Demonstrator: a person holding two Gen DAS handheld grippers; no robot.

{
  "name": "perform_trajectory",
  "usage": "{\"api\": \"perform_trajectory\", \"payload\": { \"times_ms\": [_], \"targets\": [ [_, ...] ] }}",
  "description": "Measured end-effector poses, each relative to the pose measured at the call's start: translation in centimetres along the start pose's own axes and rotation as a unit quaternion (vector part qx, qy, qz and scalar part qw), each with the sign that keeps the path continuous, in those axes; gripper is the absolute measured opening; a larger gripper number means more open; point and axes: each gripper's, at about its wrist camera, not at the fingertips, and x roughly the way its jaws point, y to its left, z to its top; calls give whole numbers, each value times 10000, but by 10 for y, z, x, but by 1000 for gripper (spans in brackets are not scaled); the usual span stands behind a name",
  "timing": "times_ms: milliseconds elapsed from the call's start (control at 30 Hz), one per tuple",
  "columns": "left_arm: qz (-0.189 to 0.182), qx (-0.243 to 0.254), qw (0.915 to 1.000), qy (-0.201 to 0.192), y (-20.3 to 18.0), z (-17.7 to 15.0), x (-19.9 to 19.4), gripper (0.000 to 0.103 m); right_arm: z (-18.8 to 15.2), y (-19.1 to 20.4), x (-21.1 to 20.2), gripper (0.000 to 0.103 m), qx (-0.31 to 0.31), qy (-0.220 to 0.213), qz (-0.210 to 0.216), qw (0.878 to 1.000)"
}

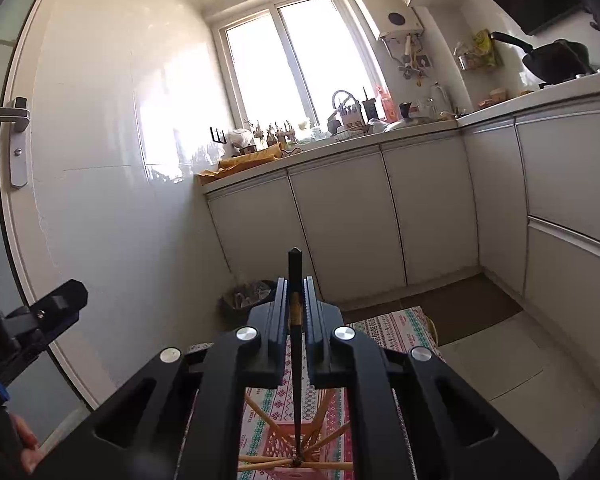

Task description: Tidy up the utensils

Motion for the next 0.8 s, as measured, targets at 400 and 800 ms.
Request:
{"api": "perform_trajectory", "payload": {
  "times_ms": [400,800],
  "targets": [
    [17,14,10000,24,13,9,-8,49,-9,16,24,36,56,59,-43,10000],
    [230,166,9996,-77,-20,26,-54,81,20,9,-60,51,132,-243,-234,9993]
  ]
}}
